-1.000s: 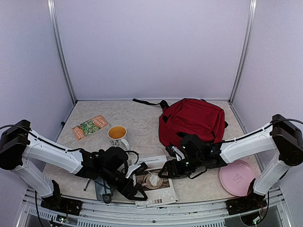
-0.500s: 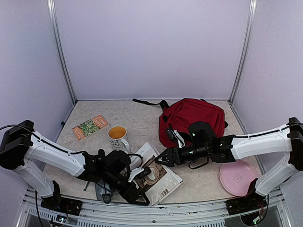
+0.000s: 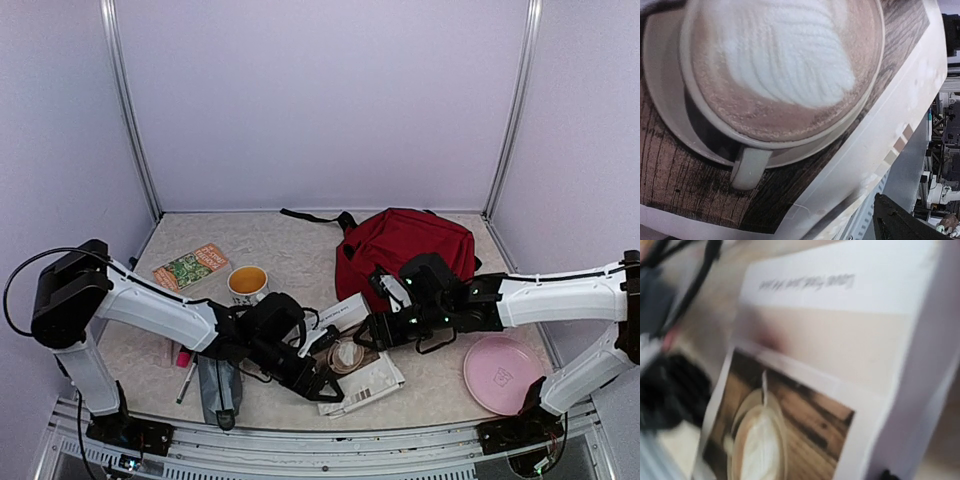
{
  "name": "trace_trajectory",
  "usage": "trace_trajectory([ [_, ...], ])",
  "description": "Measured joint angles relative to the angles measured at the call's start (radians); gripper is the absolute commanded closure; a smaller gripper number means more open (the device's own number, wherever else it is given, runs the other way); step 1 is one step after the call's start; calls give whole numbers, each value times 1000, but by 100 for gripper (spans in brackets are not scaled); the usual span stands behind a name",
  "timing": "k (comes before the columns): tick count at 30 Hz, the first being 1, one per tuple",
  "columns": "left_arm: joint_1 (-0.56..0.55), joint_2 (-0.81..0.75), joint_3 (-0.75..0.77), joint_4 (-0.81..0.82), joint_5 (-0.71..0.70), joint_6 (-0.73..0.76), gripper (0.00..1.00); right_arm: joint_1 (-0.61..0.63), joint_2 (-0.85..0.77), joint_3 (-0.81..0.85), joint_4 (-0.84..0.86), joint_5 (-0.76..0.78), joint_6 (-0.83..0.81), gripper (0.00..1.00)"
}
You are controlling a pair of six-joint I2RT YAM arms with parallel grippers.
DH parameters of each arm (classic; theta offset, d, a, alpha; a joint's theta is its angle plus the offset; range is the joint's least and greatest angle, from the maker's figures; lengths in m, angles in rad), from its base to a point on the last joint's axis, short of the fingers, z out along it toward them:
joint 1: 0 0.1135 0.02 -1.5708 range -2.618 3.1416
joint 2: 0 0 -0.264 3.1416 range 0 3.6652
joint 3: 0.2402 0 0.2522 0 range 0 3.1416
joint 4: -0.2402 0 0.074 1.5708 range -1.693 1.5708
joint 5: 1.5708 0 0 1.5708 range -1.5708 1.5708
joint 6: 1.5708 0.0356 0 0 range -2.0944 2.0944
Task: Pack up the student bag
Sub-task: Move the book to the student bag.
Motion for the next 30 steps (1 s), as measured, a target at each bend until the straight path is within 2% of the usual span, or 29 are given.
trace_trajectory([
  [4,11,121,133,15,27,6,7,-72,-6,51,-40,50,-43,25],
  [10,26,217,206,122,54,-16,7,-156,36,137,-65,50,-130,23],
  [16,51,289,248,261,26,-58,7,-199,87,264,-190,100,-203,2],
  [21,79,306,247,373,-7,-118,7,-214,70,294,-276,153,-231,0],
  [27,83,326,247,457,-26,-155,8,-229,-42,291,-369,196,-189,0],
  [30,83,337,247,472,-26,-165,7,-234,-185,204,-360,195,-117,0],
])
